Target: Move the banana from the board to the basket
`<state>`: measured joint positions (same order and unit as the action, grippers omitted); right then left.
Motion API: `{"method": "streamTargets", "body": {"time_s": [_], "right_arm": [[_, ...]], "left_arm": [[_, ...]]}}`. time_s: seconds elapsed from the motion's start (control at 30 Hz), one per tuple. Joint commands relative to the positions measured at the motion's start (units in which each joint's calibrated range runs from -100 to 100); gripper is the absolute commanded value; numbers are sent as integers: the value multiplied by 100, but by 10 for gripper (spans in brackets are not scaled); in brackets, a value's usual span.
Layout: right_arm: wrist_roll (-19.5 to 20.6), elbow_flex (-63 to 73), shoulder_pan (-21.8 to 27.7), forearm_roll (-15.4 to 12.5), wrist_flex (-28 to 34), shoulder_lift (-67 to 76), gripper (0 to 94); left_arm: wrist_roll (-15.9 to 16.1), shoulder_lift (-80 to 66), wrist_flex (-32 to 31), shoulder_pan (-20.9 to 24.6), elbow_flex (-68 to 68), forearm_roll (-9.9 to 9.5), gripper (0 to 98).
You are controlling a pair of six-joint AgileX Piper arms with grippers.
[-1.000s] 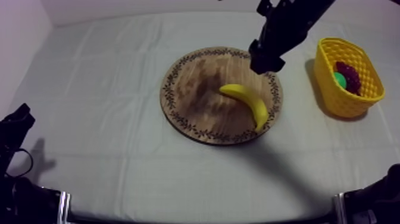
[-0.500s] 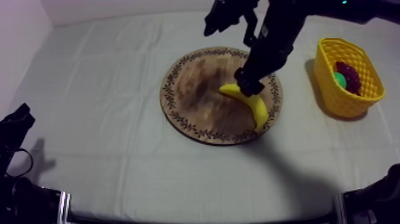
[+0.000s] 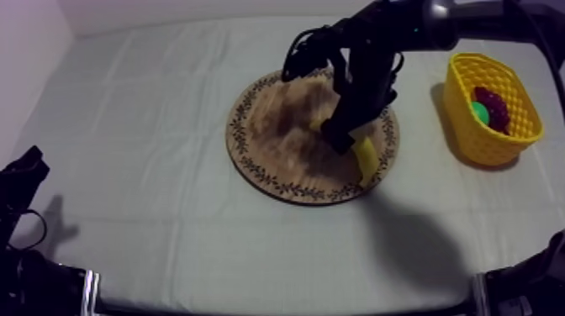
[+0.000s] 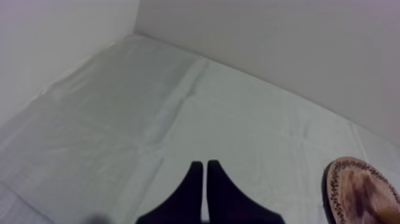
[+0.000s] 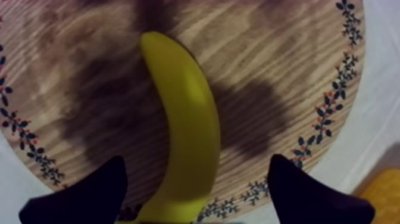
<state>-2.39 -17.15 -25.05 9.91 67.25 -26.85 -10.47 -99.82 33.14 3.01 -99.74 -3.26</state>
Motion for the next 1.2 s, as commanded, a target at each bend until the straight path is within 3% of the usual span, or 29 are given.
{"method": "streamTargets", "body": {"time_s": [0.0,0.13,0.4,0.6,0.83,1.17], "right_arm": [[5,-10,6,7,-30,-77,721],[41,-67,22,10,-125,-164,671],[110,-191,1,-30,-330,-185,363],[73,-273,-30,-65,-515,-184,237],[39,-313,-68,-75,-629,-198,161],[-64,-124,-105,-96,-436,146,168]], "left_arm": [[0,0,0,-1,-3,2,1],[0,0,0,-1,-3,2,1],[0,0,0,-1,-3,2,1],[0,0,0,-1,-3,2,1],[0,0,0,-1,-3,2,1],[0,0,0,-1,-3,2,1]]}}
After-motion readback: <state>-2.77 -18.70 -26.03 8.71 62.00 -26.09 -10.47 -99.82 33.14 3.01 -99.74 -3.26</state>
